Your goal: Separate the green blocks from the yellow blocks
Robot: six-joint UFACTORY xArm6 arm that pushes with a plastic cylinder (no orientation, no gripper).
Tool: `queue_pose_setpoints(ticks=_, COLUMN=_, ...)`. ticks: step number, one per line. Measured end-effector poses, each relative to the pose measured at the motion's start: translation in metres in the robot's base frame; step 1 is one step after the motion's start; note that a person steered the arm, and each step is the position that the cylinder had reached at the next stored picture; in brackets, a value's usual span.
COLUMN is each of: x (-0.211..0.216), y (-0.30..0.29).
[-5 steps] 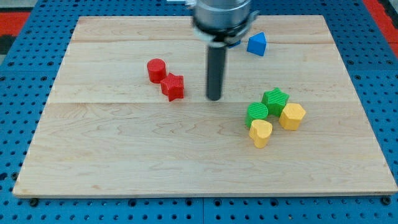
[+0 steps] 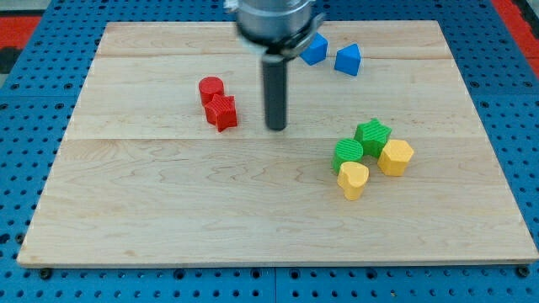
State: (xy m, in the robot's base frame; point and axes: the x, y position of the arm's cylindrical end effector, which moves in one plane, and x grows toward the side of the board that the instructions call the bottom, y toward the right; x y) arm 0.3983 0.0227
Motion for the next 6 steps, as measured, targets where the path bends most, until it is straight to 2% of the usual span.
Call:
queue_pose_setpoints(ticks=1, x=-0.022, y=0.104)
queue_pose_setpoints(ticks=2, x=0.005, y=0.153)
queue_pose_setpoints(ticks=3, x=0.058, y=0.152)
queue_pose_setpoints(ticks=4, x=0.105, y=0.102)
queue_pose_setpoints(ticks=5, x=0.109, y=0.088)
queue_pose_setpoints(ticks=6, x=0.074, y=0.088)
